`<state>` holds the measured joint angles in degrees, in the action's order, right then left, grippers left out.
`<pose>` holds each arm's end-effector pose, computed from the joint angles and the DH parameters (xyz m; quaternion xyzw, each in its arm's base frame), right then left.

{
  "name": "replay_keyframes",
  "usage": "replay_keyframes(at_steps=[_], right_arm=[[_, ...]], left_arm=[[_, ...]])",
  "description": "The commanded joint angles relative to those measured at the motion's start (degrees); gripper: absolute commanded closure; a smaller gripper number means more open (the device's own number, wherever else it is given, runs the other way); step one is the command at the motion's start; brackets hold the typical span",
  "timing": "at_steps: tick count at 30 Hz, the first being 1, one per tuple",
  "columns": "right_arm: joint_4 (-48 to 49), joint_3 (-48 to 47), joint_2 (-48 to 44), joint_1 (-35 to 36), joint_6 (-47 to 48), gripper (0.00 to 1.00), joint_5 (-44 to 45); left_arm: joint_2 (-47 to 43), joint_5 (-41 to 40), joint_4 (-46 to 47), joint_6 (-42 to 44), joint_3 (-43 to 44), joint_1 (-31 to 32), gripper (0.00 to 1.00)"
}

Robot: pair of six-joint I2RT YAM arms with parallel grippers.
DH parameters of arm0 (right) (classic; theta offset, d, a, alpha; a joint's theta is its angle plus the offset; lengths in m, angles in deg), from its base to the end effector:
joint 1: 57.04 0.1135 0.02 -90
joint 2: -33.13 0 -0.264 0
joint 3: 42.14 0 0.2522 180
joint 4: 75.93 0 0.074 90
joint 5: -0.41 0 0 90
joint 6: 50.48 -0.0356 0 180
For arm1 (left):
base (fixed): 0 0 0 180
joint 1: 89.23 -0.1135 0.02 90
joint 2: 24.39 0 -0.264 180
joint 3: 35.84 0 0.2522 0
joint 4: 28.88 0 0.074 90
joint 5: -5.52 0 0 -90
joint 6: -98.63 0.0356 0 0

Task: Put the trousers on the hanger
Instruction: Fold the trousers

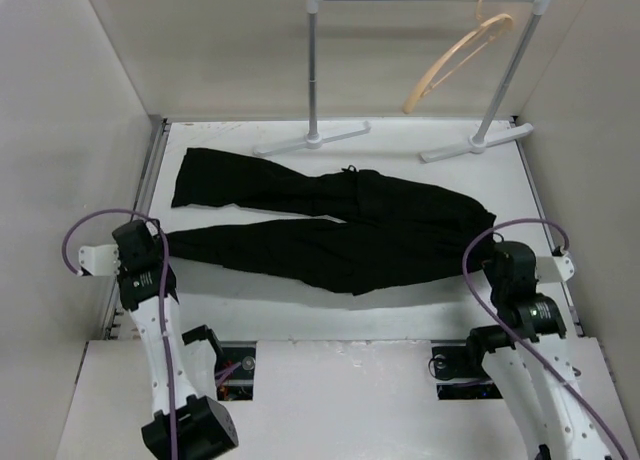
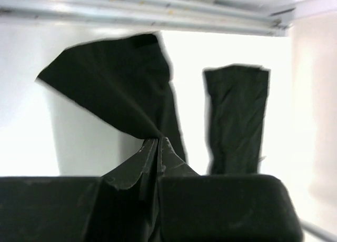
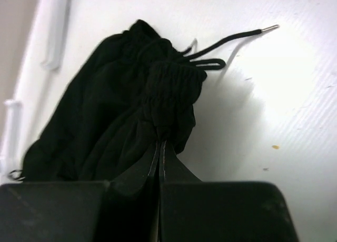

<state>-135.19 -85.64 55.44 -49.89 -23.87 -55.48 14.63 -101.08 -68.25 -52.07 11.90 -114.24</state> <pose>0.0941 -0.0083 0.2411 0.5184 0.6975 0.0264 0.4940 0.1381 0.0757 0.2628 -0.6371 0.5817 -0.0307 0.5048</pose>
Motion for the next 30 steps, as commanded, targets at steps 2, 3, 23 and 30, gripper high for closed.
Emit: replay_keyframes(at_steps=[2, 3, 23, 30], right_arm=[[7.0, -3.0, 9.0, -3.7, 5.0, 1.0, 1.0], [10.0, -3.6, 11.3, -4.6, 5.7, 1.0, 1.0], [29.9, -28.0, 54.2, -15.1, 10.0, 0.97, -8.9], [32.7, -37.4, 71.6, -15.6, 8.8, 0.91, -8.2]], left_arm=[[8.7, -1.6, 2.0, -2.0, 9.6, -1.0, 1.0], [12.1, -1.7, 3.0, -3.0, 11.2, -0.4, 1.0], [68.0, -11.3, -2.9, 5.9, 69.3, 13.7, 1.0], [86.4, -15.7, -6.8, 10.2, 90.4, 16.2, 0.97]])
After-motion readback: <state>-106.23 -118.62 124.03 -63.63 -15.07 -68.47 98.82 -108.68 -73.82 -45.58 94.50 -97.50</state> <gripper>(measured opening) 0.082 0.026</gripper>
